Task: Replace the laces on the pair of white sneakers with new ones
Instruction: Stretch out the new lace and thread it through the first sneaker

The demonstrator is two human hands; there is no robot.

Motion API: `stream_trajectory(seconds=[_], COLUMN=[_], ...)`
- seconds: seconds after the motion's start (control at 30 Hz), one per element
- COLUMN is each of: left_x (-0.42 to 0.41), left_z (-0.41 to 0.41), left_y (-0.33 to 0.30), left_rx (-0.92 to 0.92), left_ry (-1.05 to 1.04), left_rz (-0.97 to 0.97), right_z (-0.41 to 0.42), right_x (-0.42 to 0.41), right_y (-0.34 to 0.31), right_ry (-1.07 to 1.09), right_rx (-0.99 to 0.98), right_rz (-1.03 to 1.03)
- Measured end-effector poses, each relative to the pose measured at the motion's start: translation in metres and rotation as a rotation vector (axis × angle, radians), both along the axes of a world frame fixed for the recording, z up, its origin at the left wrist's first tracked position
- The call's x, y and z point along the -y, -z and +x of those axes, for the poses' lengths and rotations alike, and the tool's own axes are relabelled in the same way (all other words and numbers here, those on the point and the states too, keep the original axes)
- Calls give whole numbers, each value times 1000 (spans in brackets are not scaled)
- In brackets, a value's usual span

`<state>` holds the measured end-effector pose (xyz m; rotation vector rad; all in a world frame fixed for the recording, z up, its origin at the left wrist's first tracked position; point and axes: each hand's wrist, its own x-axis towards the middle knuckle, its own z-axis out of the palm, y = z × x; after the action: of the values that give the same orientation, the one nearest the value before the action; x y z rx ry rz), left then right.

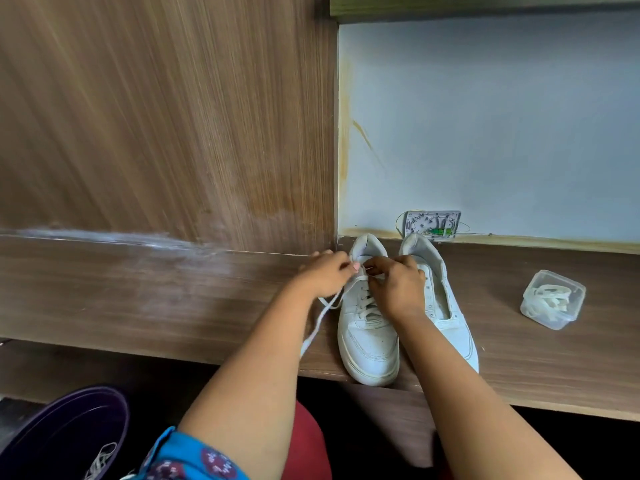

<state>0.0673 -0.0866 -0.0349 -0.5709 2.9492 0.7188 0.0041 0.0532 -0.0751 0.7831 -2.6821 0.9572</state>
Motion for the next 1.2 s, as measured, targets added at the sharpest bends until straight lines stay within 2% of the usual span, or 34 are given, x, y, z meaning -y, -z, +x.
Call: stream_trajectory(seconds=[0.07, 0.27, 0.37, 0.43, 0.53, 0.7, 0.77, 0.83, 0.97, 1.07, 1.2], left_x=[-7, 13, 54, 72, 62, 18, 2, -5, -2, 9, 27], left_z=[-10, 0, 24, 38, 35, 5, -5, -9, -9, -7, -2], left_y=[10, -1, -22, -29, -24, -1, 6, 12, 14, 11, 15], left_rx=[-6, -83, -159, -116, 87, -24, -47, -70, -119, -181, -197], left_ry=[10, 65, -111, -174, -94, -43, -34, -39, -48, -104, -150], left_rz=[-43, 107, -89, -182, -81, 278, 308, 347, 537, 638, 609], right_z=[0, -3, -3, 1, 3, 6, 6, 3, -1, 3, 1], right_x=[0, 0, -1, 0, 0, -1, -2, -6, -13, -17, -29], right_y=[2, 4, 2, -1, 0, 1, -1, -5, -12, -19, -22], right_ry=[2, 4, -4, 1, -30, -126, -148, -172, -179, -170, -188], right_rx=[-13, -29, -43, -54, -86, -65, -67, -53, -204, -251, -189], right_rz=[-16, 7, 24, 36, 39, -145, -162, -76, 342, 390, 337])
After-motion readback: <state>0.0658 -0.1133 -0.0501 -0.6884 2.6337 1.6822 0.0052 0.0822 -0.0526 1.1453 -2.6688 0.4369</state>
